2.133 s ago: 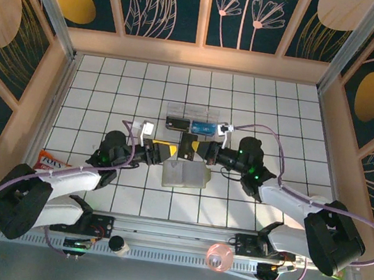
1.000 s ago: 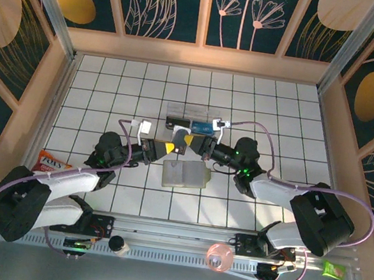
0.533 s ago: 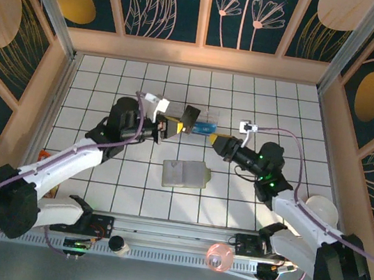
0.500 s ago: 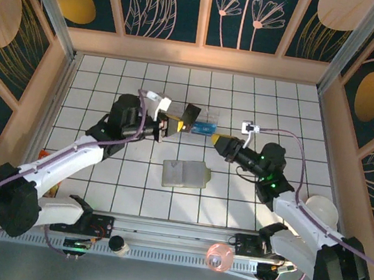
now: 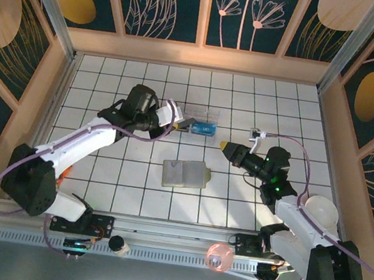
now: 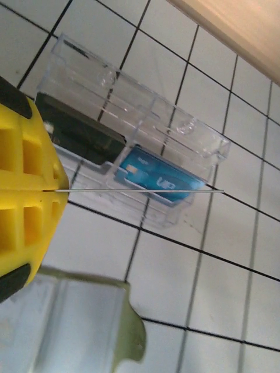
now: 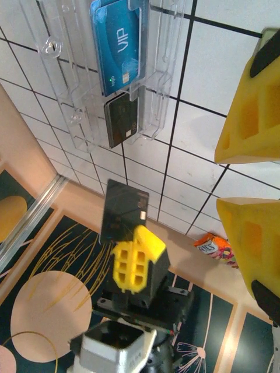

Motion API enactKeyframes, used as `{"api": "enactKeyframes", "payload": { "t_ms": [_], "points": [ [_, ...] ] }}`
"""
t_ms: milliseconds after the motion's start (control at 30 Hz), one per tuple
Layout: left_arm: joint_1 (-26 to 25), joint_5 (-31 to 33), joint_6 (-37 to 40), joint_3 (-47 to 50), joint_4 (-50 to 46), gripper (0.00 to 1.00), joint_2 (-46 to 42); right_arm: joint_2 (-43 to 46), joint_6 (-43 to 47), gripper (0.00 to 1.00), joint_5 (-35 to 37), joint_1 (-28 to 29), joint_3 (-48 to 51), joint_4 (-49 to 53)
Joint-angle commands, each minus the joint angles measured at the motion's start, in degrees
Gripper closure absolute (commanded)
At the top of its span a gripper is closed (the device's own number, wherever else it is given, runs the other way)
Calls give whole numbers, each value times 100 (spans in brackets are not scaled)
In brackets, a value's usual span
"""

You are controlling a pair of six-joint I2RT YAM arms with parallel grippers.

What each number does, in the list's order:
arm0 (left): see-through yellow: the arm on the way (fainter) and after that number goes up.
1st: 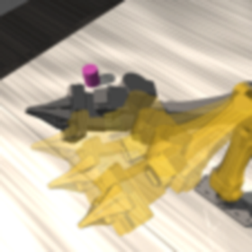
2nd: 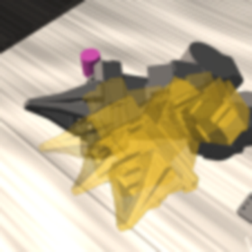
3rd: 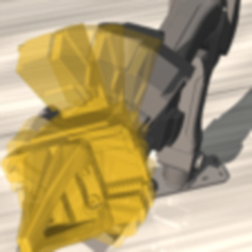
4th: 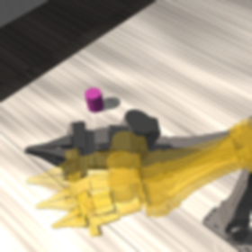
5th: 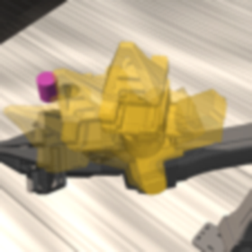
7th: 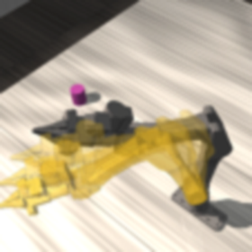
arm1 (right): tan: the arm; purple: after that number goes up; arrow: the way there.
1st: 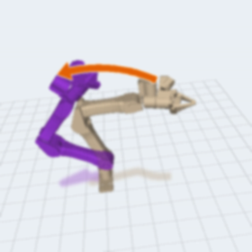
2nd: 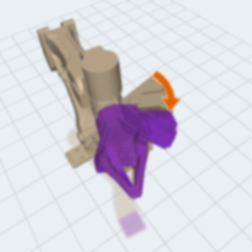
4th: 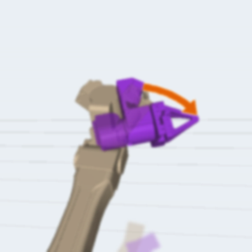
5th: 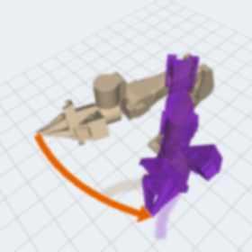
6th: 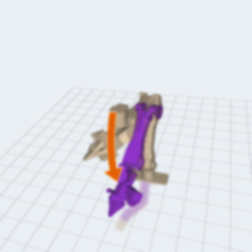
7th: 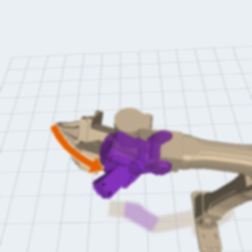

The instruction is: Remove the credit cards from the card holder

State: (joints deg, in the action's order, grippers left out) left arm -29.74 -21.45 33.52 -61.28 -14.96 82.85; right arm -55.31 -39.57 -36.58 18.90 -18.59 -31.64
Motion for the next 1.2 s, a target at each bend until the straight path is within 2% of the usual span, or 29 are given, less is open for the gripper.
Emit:
{"api": "enactKeyframes", "payload": {
  "t_ms": [0,300,667,867,1167],
  "points": [
    [146,201,1108,-346,-776,100,464,-65,-64,78,-196,-108,92,-126],
    [322,247,1796,-1230,-1066,100,1328,-318,-24,78,-293,-447,-6,32],
    [510,574,2735,-2066,-2019,100,1919,-796,37,79,-245,-713,-262,251],
    [548,649,3181,-1837,-1898,100,1786,-1010,72,79,-168,-734,-496,417],
    [548,99,3422,-1621,-1608,100,1569,-1331,17,79,-94,-741,-672,383]
  ]
}}
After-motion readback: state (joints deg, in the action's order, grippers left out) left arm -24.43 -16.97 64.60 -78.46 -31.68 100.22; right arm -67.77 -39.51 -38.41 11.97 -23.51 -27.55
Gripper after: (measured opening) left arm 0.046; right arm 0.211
